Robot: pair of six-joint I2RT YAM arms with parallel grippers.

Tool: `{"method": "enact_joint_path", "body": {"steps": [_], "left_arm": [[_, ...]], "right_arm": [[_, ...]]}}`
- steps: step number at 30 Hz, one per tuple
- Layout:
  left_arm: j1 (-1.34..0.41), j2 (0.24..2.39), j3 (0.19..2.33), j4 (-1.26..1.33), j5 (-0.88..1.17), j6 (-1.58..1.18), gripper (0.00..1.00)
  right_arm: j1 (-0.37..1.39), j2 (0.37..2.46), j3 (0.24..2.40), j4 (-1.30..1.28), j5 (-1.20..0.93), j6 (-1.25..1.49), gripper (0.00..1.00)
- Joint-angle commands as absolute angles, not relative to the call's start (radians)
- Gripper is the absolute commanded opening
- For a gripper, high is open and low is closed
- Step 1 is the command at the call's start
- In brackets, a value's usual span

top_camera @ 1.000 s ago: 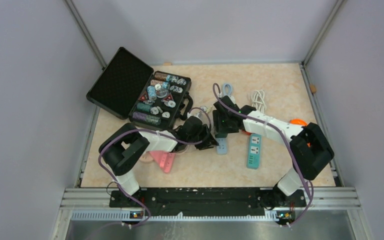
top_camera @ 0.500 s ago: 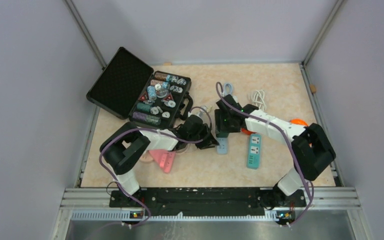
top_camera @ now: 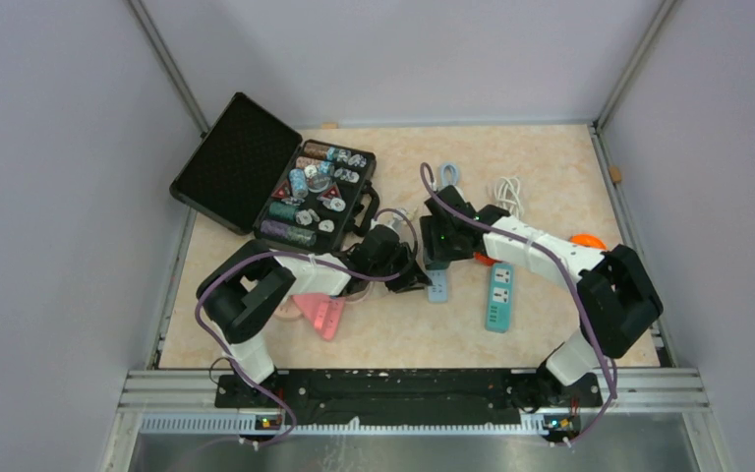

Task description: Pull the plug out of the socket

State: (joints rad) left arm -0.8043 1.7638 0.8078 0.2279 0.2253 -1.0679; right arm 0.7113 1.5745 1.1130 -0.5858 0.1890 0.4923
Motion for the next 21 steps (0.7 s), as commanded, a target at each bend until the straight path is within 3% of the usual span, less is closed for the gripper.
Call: {"method": "enact_joint_path", "body": {"steps": [1, 8, 12, 17, 21], "left_arm": [[-0.787, 1.849, 0.755, -0.035, 0.066, -0.996, 0.27], [-0.787, 1.864, 0.764, -0.041, 0.076, -0.994, 0.26], [-0.781, 1.880, 0.768, -0.024, 0.109, -1.000, 0.26], [-0.777, 1.888, 0.765, -0.009, 0.130, -1.009, 0.26], [-0.773, 1.890, 0.766, -0.011, 0.133, -1.006, 0.26]], "right_arm": [[0.666, 1.452, 1.166, -0.527, 0.119, 0.426, 0.00], [0.769, 1.528, 1.188, -0.604, 0.327, 0.452, 0.00], [0.751, 1.491, 1.175, -0.597, 0.317, 0.446, 0.00], [0.660, 1.423, 1.111, -0.508, 0.144, 0.473, 0.00], [0.726, 1.491, 1.142, -0.547, 0.271, 0.482, 0.00]]}}
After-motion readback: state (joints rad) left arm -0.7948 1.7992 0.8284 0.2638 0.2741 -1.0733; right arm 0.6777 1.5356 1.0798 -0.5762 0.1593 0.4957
